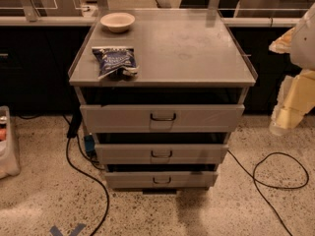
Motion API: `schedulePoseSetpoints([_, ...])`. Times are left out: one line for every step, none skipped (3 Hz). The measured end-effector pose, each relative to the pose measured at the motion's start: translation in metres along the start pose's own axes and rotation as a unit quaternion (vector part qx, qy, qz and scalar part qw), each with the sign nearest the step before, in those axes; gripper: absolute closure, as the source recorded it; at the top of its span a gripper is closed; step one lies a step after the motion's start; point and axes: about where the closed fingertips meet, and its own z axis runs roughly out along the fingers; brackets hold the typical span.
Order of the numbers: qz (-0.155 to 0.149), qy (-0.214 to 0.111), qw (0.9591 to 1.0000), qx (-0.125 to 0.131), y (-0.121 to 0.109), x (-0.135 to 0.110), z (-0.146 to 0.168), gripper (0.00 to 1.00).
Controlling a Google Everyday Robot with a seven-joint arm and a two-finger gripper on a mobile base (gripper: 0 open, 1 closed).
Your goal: Open top drawer
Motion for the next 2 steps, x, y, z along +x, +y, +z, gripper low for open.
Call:
schedulePoseSetpoints([0.001, 0.000, 1.0000, -0.001, 0.002, 0.000, 0.002, 0.00])
schedulePoseSetpoints([0.006, -0.002, 0.9999, -0.008, 0.013, 0.003, 0.016, 0.00])
